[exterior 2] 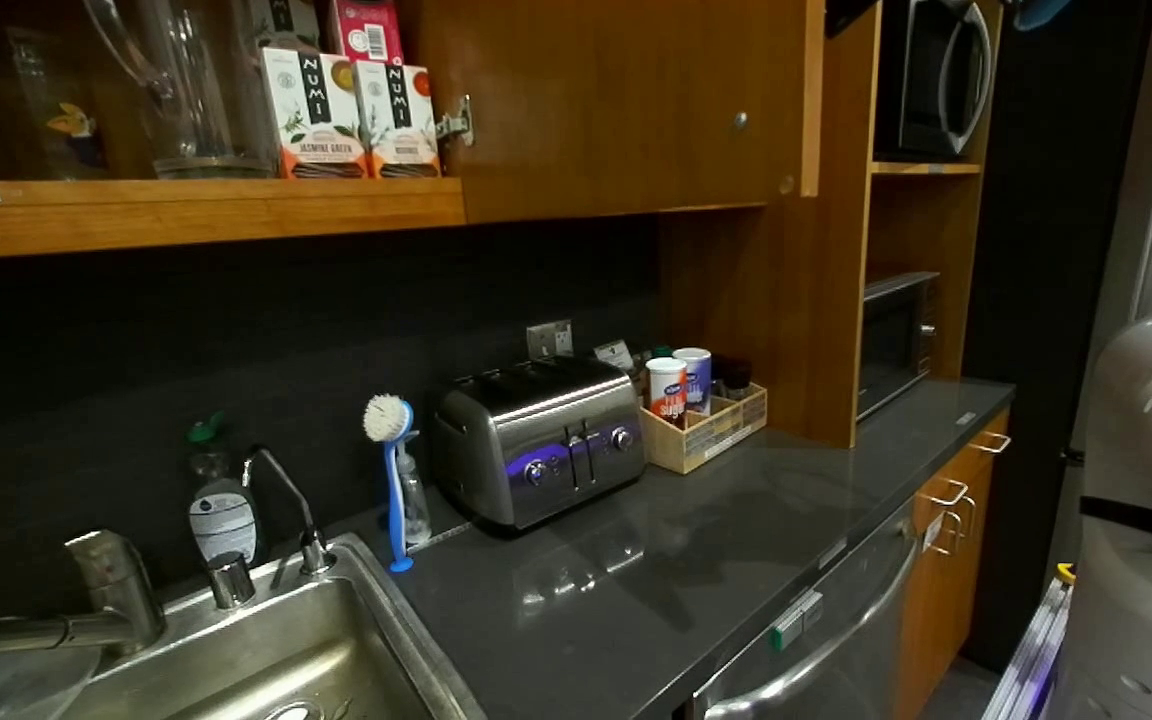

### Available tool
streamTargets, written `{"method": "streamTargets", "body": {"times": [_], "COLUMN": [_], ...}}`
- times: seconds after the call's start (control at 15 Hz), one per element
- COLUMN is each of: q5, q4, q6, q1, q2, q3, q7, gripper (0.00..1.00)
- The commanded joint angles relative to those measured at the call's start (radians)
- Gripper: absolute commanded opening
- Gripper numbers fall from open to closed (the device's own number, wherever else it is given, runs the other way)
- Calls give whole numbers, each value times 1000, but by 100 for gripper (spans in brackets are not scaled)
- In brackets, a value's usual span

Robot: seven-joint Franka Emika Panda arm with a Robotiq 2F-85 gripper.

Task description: Open the right door of the cabinet above the sink.

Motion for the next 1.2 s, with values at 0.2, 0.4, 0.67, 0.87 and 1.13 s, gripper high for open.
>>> {"method": "streamTargets", "body": {"times": [0.2,0.4,0.67,0.87,1.13], "q5": [1,5,7,14,11], "q4": [41,53,71,76,107], "q6": [18,30,44,59,128], "q1": [1,5,22,46,51], "q2": [1,1,1,1,2], "q3": [4,9,29,51,86], "q7": [0,-1,-26,-43,4], "gripper": [100,100,100,100,100]}}
